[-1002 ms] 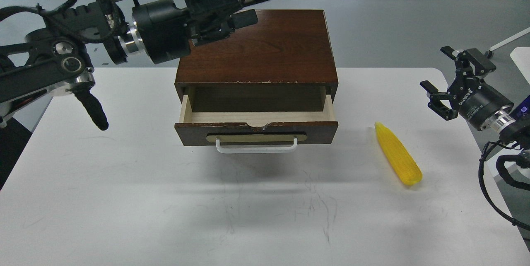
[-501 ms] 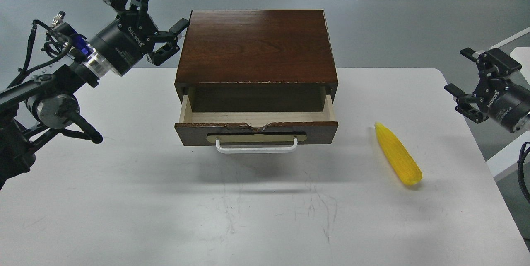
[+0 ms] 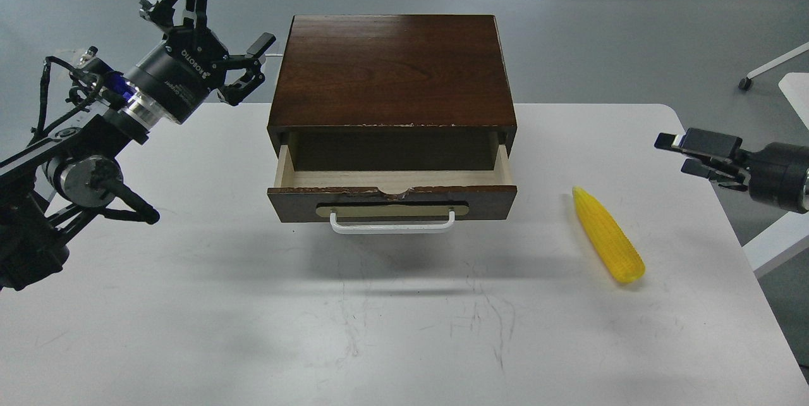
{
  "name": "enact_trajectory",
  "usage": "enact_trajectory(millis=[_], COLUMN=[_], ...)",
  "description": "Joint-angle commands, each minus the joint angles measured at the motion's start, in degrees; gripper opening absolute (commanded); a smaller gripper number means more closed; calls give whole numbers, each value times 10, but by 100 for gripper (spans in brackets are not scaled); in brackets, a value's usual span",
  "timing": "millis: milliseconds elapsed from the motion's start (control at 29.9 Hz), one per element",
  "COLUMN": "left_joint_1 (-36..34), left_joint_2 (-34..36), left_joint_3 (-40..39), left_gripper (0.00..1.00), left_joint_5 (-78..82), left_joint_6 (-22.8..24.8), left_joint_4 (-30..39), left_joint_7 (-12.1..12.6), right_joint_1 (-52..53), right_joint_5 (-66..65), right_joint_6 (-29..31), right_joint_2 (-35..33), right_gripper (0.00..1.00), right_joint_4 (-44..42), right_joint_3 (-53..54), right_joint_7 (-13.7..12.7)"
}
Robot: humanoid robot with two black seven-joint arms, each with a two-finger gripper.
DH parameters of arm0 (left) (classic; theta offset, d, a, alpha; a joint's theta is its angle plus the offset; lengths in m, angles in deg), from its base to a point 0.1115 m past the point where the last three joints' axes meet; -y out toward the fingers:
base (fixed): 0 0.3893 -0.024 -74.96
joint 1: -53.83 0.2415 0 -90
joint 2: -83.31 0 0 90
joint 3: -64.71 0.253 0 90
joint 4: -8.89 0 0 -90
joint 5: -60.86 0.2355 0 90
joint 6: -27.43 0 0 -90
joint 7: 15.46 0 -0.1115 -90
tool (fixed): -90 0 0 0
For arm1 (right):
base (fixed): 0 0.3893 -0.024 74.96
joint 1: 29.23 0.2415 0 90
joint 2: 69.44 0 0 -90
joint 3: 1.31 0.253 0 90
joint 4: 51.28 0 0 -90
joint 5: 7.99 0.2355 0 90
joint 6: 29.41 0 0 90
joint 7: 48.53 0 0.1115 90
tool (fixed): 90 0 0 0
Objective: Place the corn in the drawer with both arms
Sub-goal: 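Lower the right gripper onto the yellow corn cob and grasp it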
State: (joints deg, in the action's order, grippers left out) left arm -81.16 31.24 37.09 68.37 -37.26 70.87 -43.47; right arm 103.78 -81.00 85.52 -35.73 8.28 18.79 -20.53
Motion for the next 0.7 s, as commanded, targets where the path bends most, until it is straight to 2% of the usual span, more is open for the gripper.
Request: enact_trajectory(millis=[0,200,334,668], left_joint_1=[2,2,2,2], left_joint_2=[1,4,5,7], left_joint_3=[-1,-1,-1,-1], left_gripper=[98,98,98,98], left_joint_5=[1,2,2,2], left_joint_6=[0,0,0,1], left_joint_4=[2,4,4,6], left_joint_7=[0,0,0,0], right_joint_1=[16,65,69,68], right_joint_5=[-69,-83,-83,-83], right_joint_6=[-37,-73,-78,-80], right_joint_2=[13,39,68,124], right_gripper=[100,100,100,90], right_joint_4=[4,-8,-23,-51], right_joint_3=[-61,-159,-180,-214], right_joint_7=[0,0,0,0])
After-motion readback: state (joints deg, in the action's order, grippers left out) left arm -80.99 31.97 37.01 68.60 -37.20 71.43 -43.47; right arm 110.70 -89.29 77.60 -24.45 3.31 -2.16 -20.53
